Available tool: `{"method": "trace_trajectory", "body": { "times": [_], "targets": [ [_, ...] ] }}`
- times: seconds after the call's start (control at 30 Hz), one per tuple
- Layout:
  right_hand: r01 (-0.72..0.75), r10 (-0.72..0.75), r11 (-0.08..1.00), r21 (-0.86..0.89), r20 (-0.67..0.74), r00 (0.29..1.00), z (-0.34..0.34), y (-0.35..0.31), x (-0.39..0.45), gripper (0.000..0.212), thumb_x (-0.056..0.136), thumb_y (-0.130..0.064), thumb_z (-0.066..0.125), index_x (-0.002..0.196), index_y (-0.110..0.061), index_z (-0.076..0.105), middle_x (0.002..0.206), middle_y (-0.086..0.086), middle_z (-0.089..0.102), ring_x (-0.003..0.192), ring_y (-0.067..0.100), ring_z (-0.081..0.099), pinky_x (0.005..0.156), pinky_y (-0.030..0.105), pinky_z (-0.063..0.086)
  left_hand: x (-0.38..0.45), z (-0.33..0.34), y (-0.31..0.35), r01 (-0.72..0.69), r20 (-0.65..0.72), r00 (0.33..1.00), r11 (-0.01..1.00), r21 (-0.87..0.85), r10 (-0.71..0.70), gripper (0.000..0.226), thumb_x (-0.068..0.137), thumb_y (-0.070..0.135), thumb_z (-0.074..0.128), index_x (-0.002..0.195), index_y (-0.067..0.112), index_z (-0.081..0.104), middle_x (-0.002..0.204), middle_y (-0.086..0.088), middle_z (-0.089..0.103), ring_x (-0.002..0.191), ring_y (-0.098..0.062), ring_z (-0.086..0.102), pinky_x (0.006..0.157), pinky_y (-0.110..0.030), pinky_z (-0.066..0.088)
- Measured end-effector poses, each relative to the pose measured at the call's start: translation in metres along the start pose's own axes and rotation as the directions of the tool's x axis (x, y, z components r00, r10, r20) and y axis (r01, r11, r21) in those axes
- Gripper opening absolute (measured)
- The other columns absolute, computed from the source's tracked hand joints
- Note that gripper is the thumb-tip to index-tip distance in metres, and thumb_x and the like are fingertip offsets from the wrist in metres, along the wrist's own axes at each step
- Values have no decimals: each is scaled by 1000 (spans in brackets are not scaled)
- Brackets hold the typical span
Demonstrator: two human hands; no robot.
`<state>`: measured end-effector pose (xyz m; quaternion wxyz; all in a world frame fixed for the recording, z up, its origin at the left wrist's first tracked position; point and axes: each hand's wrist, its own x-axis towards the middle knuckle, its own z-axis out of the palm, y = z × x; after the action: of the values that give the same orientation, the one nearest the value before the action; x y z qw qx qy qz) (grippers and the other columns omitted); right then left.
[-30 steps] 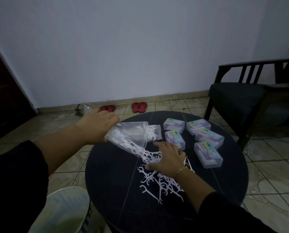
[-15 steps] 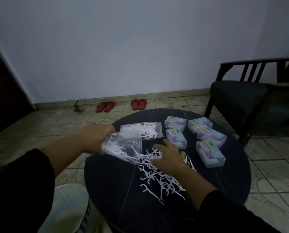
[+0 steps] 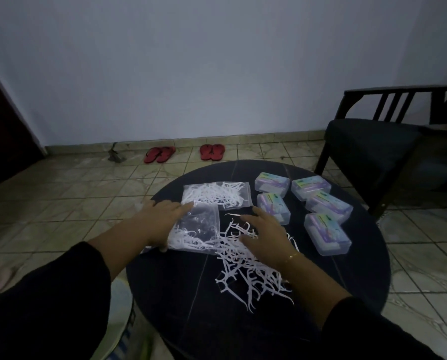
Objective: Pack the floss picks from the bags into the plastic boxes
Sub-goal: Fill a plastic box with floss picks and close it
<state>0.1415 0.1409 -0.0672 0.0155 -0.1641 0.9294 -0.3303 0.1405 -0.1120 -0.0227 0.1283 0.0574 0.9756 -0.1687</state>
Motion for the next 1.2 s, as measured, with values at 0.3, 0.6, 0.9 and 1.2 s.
{"method": "trace_trajectory", "body": {
  "times": [0.3, 0.6, 0.9, 1.2],
  "targets": [
    [-252, 134, 893, -373, -314, 940, -43, 50, -29, 46, 94, -39, 47, 138, -25, 43, 148, 2, 32, 138, 22, 22, 109, 42, 22, -1, -42, 79, -148, -121, 982, 988, -32, 143, 93, 86, -1, 49, 150, 29, -11, 159, -2, -11, 146, -22, -6, 117, -44, 1],
    [-194, 107, 874, -446, -213, 971, -62, 92, -41, 36, 95, -33, 46, 129, -25, 47, 134, -2, 46, 124, 17, 41, 99, 33, 32, 21, -48, 193, -310, -305, 926, 908, -282, 221, 71, 88, 22, 53, 150, 22, 19, 157, 0, 16, 143, -20, 17, 112, -39, 17],
    [180, -258, 835, -521, -81, 963, -58, 116, -47, 25, 71, -12, 72, 94, -15, 66, 100, 5, 66, 98, 25, 63, 89, 37, 48, 44, -38, 237, -340, -312, 935, 682, -647, 170, 94, 82, 32, 66, 152, 21, 5, 154, -7, 25, 141, -22, 23, 113, -37, 26],
    [227, -264, 717, -660, 45, 964, -62, 104, -48, 16, 85, -15, 60, 99, -6, 61, 105, 18, 65, 101, 34, 62, 85, 44, 52, 53, -30, 235, -291, -298, 950, 633, -718, 98, 102, 75, 40, 72, 152, 22, 8, 140, -4, 42, 129, -22, 40, 106, -42, 36]
  ]
}}
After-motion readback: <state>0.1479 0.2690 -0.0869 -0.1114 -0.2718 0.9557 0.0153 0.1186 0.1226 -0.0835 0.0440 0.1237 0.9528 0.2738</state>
